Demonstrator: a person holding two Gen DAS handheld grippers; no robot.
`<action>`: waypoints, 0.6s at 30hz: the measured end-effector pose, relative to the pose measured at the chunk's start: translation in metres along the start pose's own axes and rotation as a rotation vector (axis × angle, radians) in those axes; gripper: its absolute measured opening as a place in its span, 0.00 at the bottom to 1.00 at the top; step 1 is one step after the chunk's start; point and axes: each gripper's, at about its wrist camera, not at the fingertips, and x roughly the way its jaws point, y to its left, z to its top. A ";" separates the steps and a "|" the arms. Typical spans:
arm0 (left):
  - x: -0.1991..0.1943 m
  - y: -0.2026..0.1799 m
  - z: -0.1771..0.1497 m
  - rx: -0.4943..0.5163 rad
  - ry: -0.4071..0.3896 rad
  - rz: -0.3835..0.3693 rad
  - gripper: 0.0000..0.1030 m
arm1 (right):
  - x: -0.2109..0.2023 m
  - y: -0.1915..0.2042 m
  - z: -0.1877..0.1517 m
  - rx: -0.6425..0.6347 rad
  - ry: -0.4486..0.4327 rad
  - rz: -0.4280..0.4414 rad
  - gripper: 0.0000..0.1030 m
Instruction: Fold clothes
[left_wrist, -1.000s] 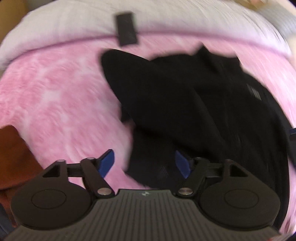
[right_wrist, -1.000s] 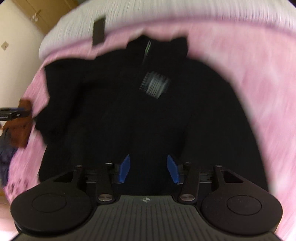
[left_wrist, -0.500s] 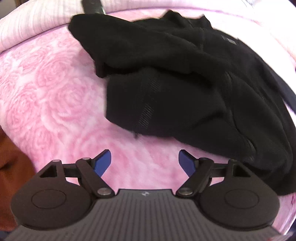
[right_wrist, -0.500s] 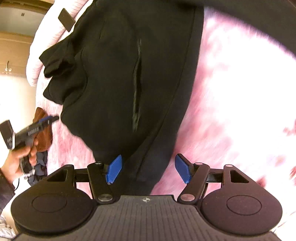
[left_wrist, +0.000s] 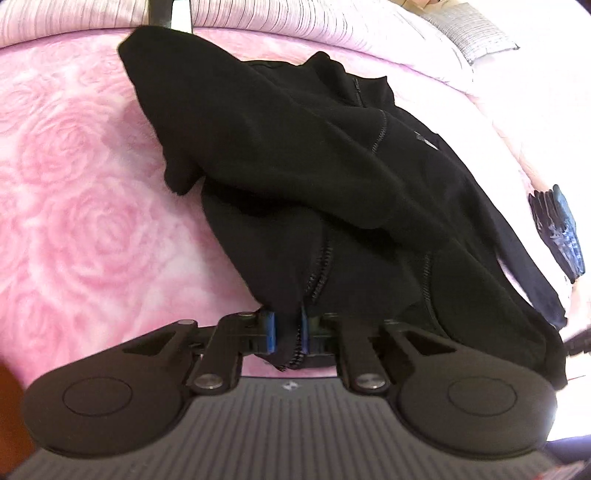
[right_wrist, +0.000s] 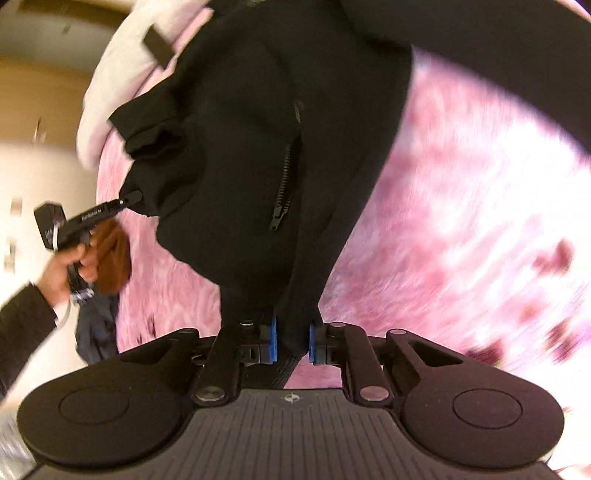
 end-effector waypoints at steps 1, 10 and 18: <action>-0.010 -0.006 -0.004 -0.003 0.017 0.002 0.04 | -0.011 0.000 0.006 -0.035 0.012 -0.011 0.13; -0.074 -0.077 -0.081 -0.043 0.198 0.016 0.04 | -0.084 -0.011 0.000 -0.273 0.217 -0.106 0.13; -0.047 -0.101 -0.177 -0.248 0.265 0.117 0.06 | -0.072 -0.049 -0.048 -0.306 0.315 -0.168 0.13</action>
